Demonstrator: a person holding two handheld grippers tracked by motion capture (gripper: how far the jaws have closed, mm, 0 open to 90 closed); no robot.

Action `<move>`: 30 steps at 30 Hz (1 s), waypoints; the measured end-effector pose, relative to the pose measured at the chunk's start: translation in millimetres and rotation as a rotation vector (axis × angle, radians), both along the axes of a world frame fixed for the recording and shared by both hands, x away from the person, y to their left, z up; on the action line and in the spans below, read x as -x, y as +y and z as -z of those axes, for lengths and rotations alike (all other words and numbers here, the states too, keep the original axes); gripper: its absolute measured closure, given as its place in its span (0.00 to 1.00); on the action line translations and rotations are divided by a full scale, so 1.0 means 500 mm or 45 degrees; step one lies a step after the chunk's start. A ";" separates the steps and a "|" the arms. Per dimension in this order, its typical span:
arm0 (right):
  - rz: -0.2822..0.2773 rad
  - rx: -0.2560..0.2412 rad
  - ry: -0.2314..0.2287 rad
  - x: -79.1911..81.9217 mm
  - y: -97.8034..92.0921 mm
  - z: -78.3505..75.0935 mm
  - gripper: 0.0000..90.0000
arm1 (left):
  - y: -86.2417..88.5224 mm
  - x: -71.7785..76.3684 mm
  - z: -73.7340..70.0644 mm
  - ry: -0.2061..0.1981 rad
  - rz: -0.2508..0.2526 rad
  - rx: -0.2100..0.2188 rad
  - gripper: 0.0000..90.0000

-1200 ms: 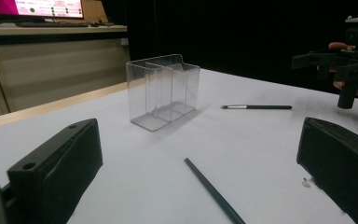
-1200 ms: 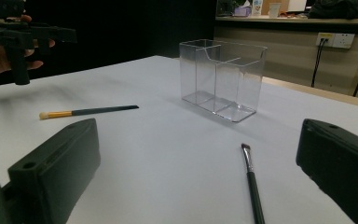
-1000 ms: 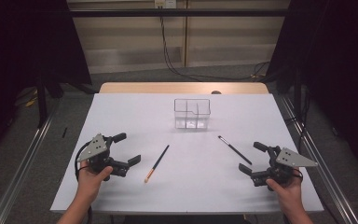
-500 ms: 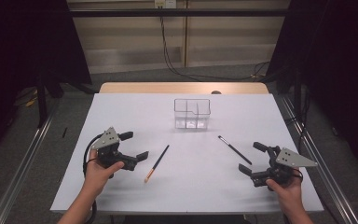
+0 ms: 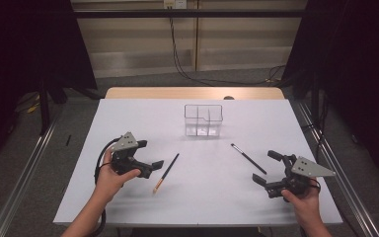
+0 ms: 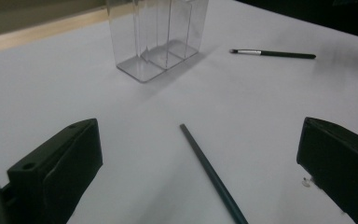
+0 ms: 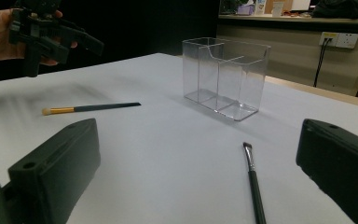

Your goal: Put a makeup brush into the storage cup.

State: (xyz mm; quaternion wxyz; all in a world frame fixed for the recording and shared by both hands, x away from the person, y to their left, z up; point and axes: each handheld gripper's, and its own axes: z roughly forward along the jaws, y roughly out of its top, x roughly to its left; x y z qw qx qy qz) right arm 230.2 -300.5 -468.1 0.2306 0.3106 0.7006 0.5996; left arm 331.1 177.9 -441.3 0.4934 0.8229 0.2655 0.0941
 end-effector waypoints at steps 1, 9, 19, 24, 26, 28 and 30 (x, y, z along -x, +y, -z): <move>0.000 0.000 0.002 0.000 0.000 0.000 0.00 | -0.005 0.000 0.001 0.017 -0.011 -0.022 0.00; -0.005 0.003 0.002 -0.001 0.000 0.001 0.00 | -0.037 -0.006 -0.005 0.087 0.007 -0.151 0.00; -0.008 0.011 0.005 -0.001 0.001 0.001 0.00 | -0.074 -0.022 -0.018 0.279 -0.015 -0.373 0.00; -0.006 0.017 -0.001 -0.001 0.000 0.001 0.00 | -0.088 -0.023 -0.019 0.347 0.005 -0.431 0.00; -0.006 0.019 0.002 -0.001 0.000 0.001 0.00 | -0.098 -0.024 -0.016 0.403 0.017 -0.454 0.00; -0.006 0.020 -0.001 -0.001 0.000 0.001 0.00 | -0.105 -0.024 -0.013 0.413 0.033 -0.502 0.00; -0.008 0.020 -0.001 -0.001 0.000 0.000 0.00 | -0.111 -0.023 -0.011 0.433 0.040 -0.534 0.00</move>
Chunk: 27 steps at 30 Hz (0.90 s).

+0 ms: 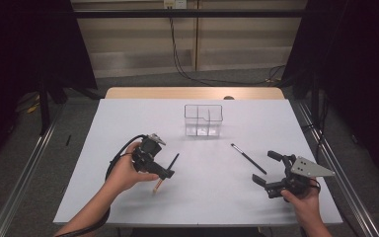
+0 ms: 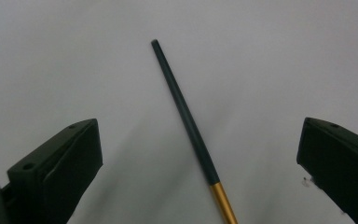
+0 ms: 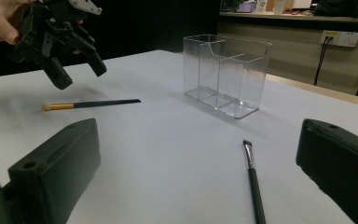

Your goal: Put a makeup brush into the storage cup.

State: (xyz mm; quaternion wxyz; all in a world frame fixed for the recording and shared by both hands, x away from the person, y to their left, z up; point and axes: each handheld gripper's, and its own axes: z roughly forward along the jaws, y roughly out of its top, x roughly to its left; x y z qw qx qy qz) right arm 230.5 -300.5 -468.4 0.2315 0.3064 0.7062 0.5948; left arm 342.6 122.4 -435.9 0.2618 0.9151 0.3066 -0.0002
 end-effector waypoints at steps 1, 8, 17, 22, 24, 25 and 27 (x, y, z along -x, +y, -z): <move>-0.001 0.000 -0.002 0.000 0.000 0.000 0.00 | -0.003 0.001 0.000 0.007 -0.002 -0.017 0.00; 0.001 0.003 -0.003 0.000 -0.001 0.000 0.00 | -0.018 -0.001 0.002 0.043 0.002 -0.111 0.02; 0.003 0.003 -0.003 0.000 -0.001 0.000 0.00 | -0.032 -0.007 0.000 0.076 0.026 -0.221 0.04; 0.004 0.002 -0.001 0.001 -0.002 0.000 0.00 | -0.035 -0.013 -0.002 0.097 0.023 -0.254 0.07; 0.005 0.003 0.000 0.001 -0.002 0.000 0.00 | -0.037 -0.013 -0.002 0.100 0.019 -0.259 0.08; 0.006 0.002 0.001 0.001 -0.002 0.000 0.00 | -0.038 -0.013 -0.001 0.109 0.025 -0.263 0.09; 0.006 0.001 0.001 0.001 -0.002 0.000 0.00 | -0.040 -0.013 -0.001 0.110 0.024 -0.268 0.13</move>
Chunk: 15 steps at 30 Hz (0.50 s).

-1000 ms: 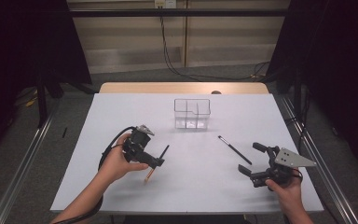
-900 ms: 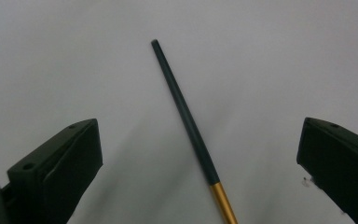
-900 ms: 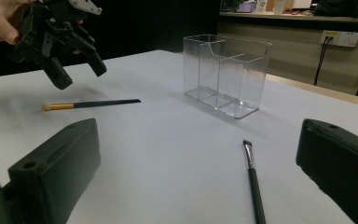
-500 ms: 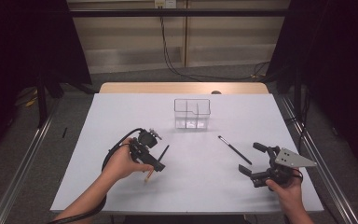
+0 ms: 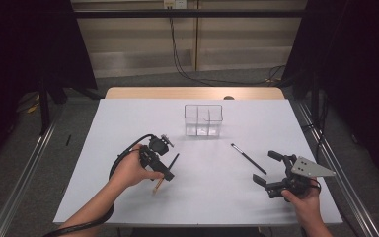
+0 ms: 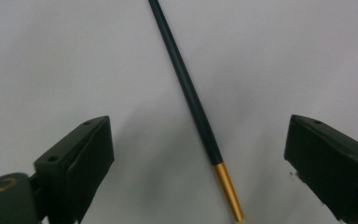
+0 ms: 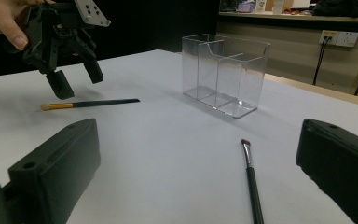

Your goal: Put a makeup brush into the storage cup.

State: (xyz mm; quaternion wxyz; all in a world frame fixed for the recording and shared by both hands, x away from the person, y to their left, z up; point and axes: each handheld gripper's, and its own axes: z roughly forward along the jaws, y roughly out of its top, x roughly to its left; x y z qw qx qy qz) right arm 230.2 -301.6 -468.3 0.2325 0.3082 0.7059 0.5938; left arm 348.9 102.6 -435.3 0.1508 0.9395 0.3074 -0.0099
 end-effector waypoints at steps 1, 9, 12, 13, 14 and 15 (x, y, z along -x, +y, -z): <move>-0.001 0.000 -0.002 0.000 0.000 0.000 0.00 | -0.001 0.000 0.000 0.004 -0.008 -0.006 0.15; 0.000 0.001 -0.003 0.000 -0.001 -0.001 0.00 | -0.007 0.004 -0.001 0.022 0.003 -0.054 0.36; 0.000 0.002 -0.003 0.000 -0.001 -0.001 0.00 | -0.008 0.005 -0.001 0.016 0.001 -0.080 0.45; 0.000 0.002 -0.003 0.001 -0.001 -0.001 0.00 | -0.008 0.005 -0.001 0.022 -0.005 -0.079 0.47; 0.000 0.003 -0.004 0.000 -0.001 -0.001 0.00 | -0.008 0.006 0.000 0.029 -0.002 -0.071 0.53; 0.000 0.003 -0.004 0.000 -0.001 -0.001 0.00 | -0.008 0.006 0.000 0.029 -0.002 -0.071 0.54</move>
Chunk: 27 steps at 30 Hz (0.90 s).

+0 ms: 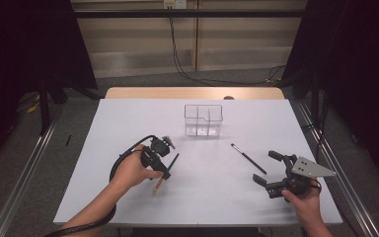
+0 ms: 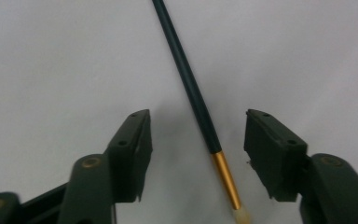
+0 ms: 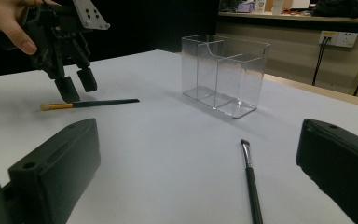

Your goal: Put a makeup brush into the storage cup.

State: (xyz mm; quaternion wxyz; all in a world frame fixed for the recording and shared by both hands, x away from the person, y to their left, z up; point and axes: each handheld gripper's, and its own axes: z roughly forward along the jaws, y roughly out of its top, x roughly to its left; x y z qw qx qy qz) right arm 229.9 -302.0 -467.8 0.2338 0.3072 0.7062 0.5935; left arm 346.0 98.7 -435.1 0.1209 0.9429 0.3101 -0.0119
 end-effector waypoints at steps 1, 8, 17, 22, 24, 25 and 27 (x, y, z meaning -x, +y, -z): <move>0.000 0.000 0.000 0.000 0.000 0.000 0.00 | 0.001 -0.001 0.001 0.013 -0.011 0.005 0.54; 0.000 0.004 -0.002 0.000 0.000 0.000 0.00 | -0.003 0.000 0.007 0.071 -0.035 -0.001 0.68; 0.006 0.009 -0.004 0.001 -0.001 -0.001 0.00 | -0.020 0.002 0.018 0.092 -0.044 -0.060 0.84; 0.003 0.016 -0.004 0.001 0.001 -0.001 0.00 | -0.031 0.000 0.019 0.078 -0.015 -0.127 0.93; 0.004 0.018 -0.004 0.000 0.001 -0.001 0.00 | -0.032 -0.003 0.019 0.089 -0.009 -0.128 0.93; 0.004 0.017 -0.003 0.000 0.001 -0.001 0.00 | -0.032 -0.004 0.019 0.097 -0.006 -0.131 0.93; 0.006 0.018 -0.001 0.001 0.000 -0.001 0.00 | -0.034 -0.005 0.020 0.095 -0.010 -0.140 0.92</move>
